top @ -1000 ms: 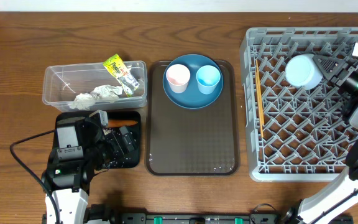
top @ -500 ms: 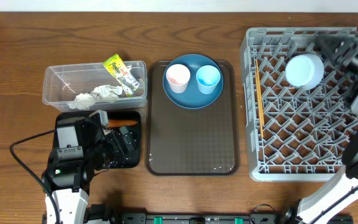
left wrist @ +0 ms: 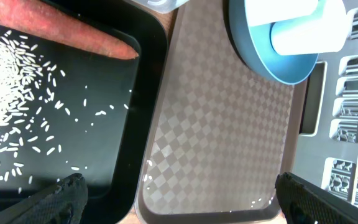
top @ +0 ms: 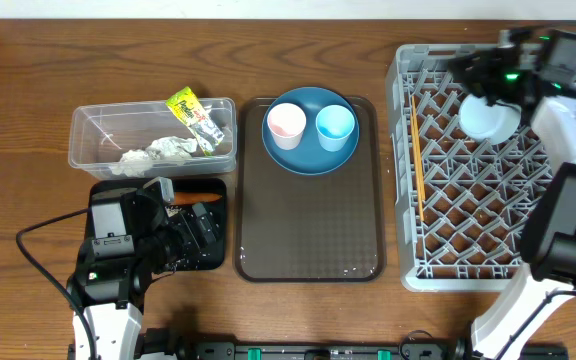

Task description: Sort waste into correct bins and load items into the dishwasher rack

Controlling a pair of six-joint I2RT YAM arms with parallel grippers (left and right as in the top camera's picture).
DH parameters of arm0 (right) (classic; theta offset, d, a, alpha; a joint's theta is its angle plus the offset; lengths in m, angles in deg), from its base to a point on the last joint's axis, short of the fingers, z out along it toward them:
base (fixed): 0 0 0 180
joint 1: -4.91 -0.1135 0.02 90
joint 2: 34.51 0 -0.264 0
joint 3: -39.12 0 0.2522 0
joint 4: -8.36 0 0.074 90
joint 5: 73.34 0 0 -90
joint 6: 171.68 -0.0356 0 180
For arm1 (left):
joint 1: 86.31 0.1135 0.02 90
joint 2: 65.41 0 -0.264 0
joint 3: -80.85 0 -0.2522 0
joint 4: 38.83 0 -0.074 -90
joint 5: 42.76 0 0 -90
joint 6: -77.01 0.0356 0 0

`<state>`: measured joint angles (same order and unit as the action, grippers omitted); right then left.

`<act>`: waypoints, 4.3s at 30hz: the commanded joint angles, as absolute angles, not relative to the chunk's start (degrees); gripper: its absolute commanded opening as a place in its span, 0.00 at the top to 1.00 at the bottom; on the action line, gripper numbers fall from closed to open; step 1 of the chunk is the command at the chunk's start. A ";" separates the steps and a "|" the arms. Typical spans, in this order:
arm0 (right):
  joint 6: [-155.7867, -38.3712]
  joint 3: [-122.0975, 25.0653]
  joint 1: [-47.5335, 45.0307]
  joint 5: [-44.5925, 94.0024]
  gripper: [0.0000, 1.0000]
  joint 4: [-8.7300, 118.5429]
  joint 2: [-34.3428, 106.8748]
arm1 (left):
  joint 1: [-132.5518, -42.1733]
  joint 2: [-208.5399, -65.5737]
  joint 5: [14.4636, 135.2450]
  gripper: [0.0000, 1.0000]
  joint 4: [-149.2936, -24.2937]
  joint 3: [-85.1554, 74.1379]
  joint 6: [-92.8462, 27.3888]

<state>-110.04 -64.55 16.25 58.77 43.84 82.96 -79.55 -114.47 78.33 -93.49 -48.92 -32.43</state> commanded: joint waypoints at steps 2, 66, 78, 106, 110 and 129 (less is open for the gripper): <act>-84.84 -72.00 10.19 30.88 0.95 53.76 79.75 | -79.26 -114.38 77.76 0.01 -93.58 -48.02 -31.87; -79.48 -63.65 11.31 5.94 0.99 65.19 74.81 | -79.26 -114.38 77.74 0.01 -93.58 -48.02 -31.87; -84.88 -63.63 16.25 -0.88 0.97 67.14 76.19 | -79.26 -114.38 77.74 0.02 -93.58 -48.02 -31.87; -83.75 -63.96 2.08 19.08 0.01 68.23 57.94 | -79.26 -114.38 77.76 0.01 -93.58 -48.02 -31.87; -83.75 -63.91 1.62 19.05 0.01 68.23 58.07 | -79.26 -114.38 77.74 0.01 -93.58 -48.02 -31.87; -83.75 -63.91 1.58 19.05 0.01 68.23 58.07 | -79.24 -114.38 77.83 0.01 -83.35 -48.02 -32.26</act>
